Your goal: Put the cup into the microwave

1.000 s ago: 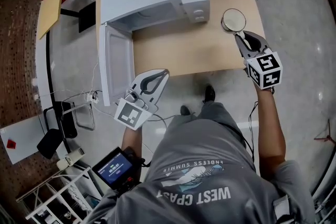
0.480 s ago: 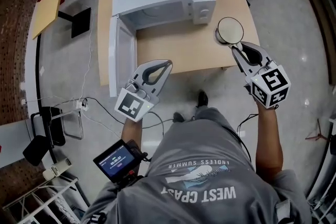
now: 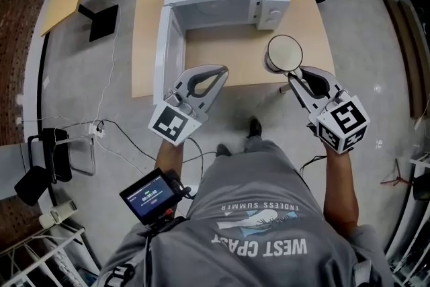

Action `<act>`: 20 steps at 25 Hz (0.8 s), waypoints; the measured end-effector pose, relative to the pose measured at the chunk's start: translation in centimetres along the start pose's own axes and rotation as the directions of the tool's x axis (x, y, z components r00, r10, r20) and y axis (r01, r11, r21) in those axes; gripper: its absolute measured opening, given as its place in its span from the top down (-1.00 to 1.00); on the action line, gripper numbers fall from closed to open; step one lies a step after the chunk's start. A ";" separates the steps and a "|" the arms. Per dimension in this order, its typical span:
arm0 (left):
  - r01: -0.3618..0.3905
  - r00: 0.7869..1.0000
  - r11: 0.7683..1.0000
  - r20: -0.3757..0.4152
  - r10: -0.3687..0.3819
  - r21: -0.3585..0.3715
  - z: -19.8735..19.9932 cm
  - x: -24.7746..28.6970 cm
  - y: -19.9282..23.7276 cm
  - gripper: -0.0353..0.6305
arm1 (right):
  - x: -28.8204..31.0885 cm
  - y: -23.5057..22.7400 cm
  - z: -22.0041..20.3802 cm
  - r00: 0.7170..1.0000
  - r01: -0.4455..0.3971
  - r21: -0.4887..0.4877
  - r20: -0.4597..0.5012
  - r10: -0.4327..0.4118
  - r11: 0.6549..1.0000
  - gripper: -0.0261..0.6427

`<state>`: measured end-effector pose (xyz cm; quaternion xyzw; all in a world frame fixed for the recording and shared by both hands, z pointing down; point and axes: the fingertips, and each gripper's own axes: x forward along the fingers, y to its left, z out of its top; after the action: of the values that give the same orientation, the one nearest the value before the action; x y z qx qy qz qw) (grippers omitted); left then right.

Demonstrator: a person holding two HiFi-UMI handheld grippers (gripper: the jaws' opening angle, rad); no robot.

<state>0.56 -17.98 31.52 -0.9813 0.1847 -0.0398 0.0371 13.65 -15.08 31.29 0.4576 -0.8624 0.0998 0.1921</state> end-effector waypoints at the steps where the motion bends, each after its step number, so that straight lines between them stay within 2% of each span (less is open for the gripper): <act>1: 0.003 1.000 1.000 0.003 -0.003 0.000 0.1 -0.4 -0.2 0.83 | 0.0 0.7 0.1 1.000 -0.005 -0.005 -0.002 0.005 1.000 0.71; 8: 0.029 1.000 1.000 0.005 -0.029 0.001 -0.1 -2.7 -1.6 0.83 | -0.2 4.9 -0.3 0.999 -0.035 -0.011 -0.021 0.034 0.999 0.71; 20: 0.044 0.999 0.999 -0.017 -0.044 -0.003 -1.0 -5.5 -2.6 0.83 | 0.6 8.8 -0.6 0.998 -0.063 -0.004 -0.020 0.063 0.998 0.71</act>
<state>-3.74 -13.58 32.40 -0.9848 0.1633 -0.0486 0.0335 6.19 -10.40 32.15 0.4287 -0.8747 0.1083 0.1983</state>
